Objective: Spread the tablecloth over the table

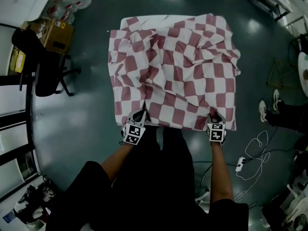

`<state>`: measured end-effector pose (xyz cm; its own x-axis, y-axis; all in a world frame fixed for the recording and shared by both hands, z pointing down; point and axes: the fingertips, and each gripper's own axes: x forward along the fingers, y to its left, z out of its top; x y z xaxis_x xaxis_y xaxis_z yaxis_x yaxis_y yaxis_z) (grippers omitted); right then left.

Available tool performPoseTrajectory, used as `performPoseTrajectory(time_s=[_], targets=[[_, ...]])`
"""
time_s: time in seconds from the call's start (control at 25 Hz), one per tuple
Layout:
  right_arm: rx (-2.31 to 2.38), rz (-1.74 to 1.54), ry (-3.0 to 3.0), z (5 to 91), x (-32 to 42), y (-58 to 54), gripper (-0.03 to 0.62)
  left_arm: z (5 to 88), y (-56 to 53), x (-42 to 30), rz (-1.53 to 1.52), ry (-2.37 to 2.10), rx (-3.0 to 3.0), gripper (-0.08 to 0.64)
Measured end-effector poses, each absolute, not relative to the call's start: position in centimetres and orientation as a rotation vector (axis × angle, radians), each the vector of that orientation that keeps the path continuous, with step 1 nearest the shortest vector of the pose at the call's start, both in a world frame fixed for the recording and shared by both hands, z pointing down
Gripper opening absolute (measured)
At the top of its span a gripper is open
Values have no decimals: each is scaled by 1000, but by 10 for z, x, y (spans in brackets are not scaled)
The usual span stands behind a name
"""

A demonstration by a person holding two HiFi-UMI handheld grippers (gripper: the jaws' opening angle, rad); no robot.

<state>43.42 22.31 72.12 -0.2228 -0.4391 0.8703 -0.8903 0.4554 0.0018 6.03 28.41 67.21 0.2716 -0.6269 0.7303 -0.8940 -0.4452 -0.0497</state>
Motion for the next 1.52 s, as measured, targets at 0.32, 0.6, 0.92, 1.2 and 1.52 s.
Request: performPoseTrajectory(time_s=[0.32,0.6,0.92,1.2,1.52], targets=[[1279,682,-1716,724,512,206,198,714,293,-30,1057,-1424,1973,18],[1271,608,-1659,717,521,199,198,734,309,-42,1076,-1348,1995,18],[1014,537,-2041,692,307,253,193,719,300,-32,1019,-1317,2126,18],[894,563,-1980,723,295,263,187,727,301,-36,1036,-1266,2133,18],[988,621,-1904,718,363,272,196,727,324,-74,1058,-1278,2089,18]])
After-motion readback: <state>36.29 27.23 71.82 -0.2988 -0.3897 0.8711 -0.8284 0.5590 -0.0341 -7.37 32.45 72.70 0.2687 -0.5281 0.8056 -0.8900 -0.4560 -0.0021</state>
